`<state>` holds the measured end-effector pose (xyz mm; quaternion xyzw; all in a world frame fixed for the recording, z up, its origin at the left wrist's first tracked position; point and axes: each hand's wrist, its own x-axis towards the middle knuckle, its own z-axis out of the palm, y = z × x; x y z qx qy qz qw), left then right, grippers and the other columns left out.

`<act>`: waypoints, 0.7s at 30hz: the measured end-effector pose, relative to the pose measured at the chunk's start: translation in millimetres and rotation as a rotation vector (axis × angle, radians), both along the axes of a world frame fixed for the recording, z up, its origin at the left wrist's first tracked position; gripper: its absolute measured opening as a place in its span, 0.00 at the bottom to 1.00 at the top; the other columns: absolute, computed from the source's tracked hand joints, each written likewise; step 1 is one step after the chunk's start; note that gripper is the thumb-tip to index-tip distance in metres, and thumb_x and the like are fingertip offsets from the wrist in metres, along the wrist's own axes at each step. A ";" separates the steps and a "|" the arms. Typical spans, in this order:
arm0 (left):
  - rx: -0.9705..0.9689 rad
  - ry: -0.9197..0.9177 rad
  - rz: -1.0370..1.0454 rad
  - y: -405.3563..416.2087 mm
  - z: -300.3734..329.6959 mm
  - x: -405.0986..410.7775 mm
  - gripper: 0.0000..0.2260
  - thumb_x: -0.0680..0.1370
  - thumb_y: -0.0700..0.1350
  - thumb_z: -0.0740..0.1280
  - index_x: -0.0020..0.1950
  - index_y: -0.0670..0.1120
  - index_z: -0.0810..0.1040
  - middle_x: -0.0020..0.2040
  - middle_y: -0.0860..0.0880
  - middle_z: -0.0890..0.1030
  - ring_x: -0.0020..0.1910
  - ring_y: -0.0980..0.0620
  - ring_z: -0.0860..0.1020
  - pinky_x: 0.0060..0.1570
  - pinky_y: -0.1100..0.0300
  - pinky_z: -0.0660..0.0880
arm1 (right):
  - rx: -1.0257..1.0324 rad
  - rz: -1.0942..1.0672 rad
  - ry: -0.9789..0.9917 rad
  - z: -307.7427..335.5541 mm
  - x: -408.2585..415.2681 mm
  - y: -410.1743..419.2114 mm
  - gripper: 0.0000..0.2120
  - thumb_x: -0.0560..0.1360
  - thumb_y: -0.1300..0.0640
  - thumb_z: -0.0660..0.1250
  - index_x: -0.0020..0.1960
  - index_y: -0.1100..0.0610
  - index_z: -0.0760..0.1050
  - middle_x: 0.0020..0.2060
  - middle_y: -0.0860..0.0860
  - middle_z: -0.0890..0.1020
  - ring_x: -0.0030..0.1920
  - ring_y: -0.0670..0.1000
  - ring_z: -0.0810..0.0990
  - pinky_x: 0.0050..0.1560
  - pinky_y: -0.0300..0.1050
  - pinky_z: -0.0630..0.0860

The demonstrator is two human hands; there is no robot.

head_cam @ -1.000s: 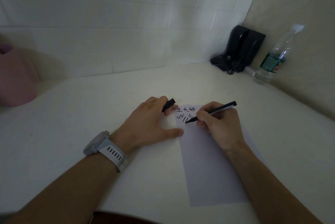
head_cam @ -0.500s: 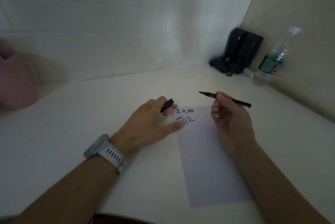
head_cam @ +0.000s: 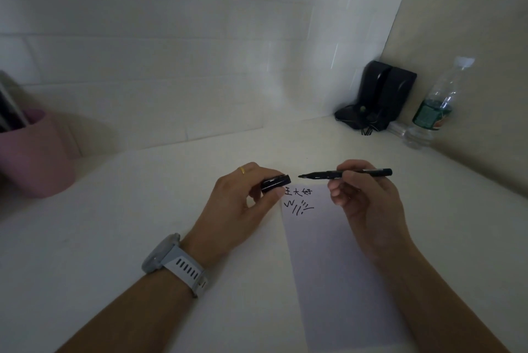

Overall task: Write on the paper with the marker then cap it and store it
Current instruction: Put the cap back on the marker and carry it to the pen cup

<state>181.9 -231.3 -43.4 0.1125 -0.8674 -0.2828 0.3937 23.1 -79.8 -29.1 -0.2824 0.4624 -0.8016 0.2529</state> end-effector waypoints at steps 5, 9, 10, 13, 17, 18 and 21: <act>-0.003 0.031 -0.009 0.2 0.1 -0.1 0.07 0.78 0.43 0.73 0.56 0.47 0.86 0.43 0.53 0.80 0.38 0.51 0.77 0.44 0.71 0.71 | 0.013 -0.004 0.028 0.0 2.0 -1.7 0.07 0.73 0.67 0.64 0.43 0.61 0.80 0.30 0.56 0.82 0.31 0.51 0.77 0.32 0.40 0.74; -0.012 0.032 -0.012 -0.8 0.0 -0.7 0.07 0.78 0.43 0.73 0.56 0.47 0.85 0.43 0.53 0.80 0.38 0.50 0.77 0.43 0.68 0.72 | 0.014 -0.008 0.048 -1.3 1.2 -1.2 0.07 0.73 0.68 0.63 0.43 0.61 0.80 0.31 0.55 0.82 0.31 0.51 0.78 0.33 0.40 0.74; -0.015 0.034 -0.010 -0.7 -0.1 -0.8 0.07 0.78 0.43 0.73 0.56 0.48 0.85 0.43 0.53 0.80 0.38 0.50 0.77 0.44 0.69 0.72 | 0.015 -0.007 0.056 -1.7 1.4 -0.9 0.09 0.75 0.69 0.62 0.44 0.61 0.80 0.31 0.55 0.82 0.31 0.51 0.78 0.33 0.40 0.74; -0.019 0.047 -0.015 -0.3 -0.2 -0.7 0.07 0.78 0.43 0.73 0.56 0.48 0.85 0.43 0.54 0.80 0.38 0.50 0.77 0.43 0.68 0.73 | 0.031 -0.012 0.054 -1.1 2.5 -1.0 0.12 0.78 0.73 0.60 0.44 0.62 0.79 0.30 0.56 0.82 0.31 0.51 0.78 0.32 0.40 0.74; -0.028 0.055 -0.041 -1.0 -0.6 -0.8 0.07 0.78 0.42 0.73 0.55 0.47 0.85 0.43 0.54 0.80 0.38 0.50 0.77 0.43 0.65 0.75 | 0.044 -0.001 0.050 -0.4 4.9 -2.2 0.12 0.78 0.73 0.59 0.44 0.63 0.79 0.30 0.56 0.82 0.31 0.51 0.78 0.32 0.39 0.74; -0.028 0.055 -0.048 -1.2 -0.7 -0.8 0.07 0.78 0.42 0.73 0.55 0.47 0.85 0.43 0.54 0.80 0.38 0.50 0.77 0.43 0.65 0.75 | 0.048 0.005 0.051 -0.5 5.6 -2.6 0.11 0.78 0.73 0.60 0.45 0.64 0.79 0.30 0.56 0.82 0.31 0.51 0.78 0.32 0.40 0.74; -0.030 0.056 -0.070 -0.3 -0.4 -0.6 0.07 0.78 0.42 0.73 0.55 0.47 0.86 0.43 0.55 0.80 0.38 0.50 0.77 0.43 0.66 0.74 | 0.066 0.032 0.059 -1.5 7.0 -3.1 0.09 0.77 0.73 0.61 0.46 0.65 0.79 0.31 0.57 0.82 0.32 0.52 0.78 0.32 0.40 0.74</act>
